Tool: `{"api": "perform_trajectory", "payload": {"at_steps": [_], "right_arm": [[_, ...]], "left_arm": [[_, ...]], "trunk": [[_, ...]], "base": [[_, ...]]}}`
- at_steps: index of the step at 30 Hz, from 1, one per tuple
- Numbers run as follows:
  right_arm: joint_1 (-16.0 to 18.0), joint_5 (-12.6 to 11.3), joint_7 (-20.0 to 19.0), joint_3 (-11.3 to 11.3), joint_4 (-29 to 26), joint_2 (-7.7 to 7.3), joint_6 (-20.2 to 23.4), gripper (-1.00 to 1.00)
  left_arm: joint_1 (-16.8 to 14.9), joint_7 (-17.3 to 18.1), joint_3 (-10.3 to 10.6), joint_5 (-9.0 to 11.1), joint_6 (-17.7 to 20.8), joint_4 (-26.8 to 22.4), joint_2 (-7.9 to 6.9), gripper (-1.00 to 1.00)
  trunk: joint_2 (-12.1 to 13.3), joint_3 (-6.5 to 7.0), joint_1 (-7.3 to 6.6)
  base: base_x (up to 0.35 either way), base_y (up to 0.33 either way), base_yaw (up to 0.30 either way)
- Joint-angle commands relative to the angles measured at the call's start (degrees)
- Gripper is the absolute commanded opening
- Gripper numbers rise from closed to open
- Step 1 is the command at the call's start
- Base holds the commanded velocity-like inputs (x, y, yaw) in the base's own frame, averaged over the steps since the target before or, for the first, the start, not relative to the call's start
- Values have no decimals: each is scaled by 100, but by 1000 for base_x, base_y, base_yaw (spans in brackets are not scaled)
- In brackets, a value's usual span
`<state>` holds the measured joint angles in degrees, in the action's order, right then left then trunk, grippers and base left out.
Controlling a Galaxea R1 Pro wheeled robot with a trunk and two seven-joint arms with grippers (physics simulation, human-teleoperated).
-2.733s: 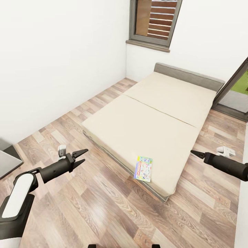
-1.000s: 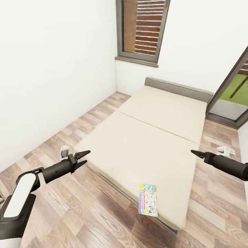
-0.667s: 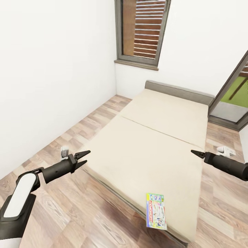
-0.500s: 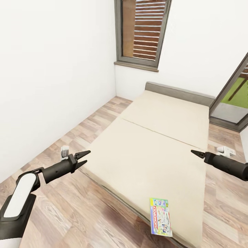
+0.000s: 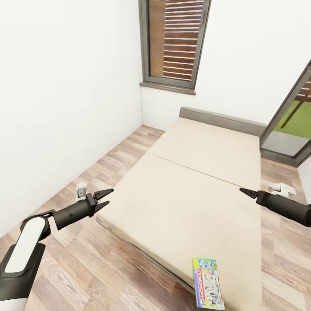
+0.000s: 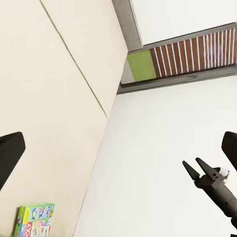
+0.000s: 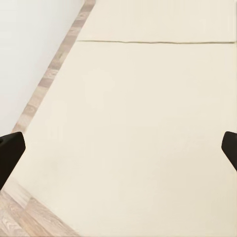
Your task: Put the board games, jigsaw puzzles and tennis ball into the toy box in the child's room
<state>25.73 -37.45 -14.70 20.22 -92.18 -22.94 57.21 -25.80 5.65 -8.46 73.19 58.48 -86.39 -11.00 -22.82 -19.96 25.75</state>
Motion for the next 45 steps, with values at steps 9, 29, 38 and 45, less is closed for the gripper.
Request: {"api": "perform_trajectory", "payload": {"at_steps": [9,29,38,45], "right_arm": [[10,53,-59,14,-1,0,27,100],[13,50,-59,17,-1,0,24,100],[17,49,-59,17,-1,0,23,100],[19,48,-59,17,-1,0,22,100]], "left_arm": [[-4,59,-12,-59,24,2,-2,100],[-4,59,-24,-67,24,8,-7,100],[-4,59,-24,-68,24,8,-7,100],[-4,62,-23,-65,24,8,-8,100]], "trunk": [[-10,74,4],[-10,257,4],[-10,340,4],[-10,404,4]], "base": [[21,21,-68],[3,3,-68],[0,5,-68],[0,119,-69]]}}
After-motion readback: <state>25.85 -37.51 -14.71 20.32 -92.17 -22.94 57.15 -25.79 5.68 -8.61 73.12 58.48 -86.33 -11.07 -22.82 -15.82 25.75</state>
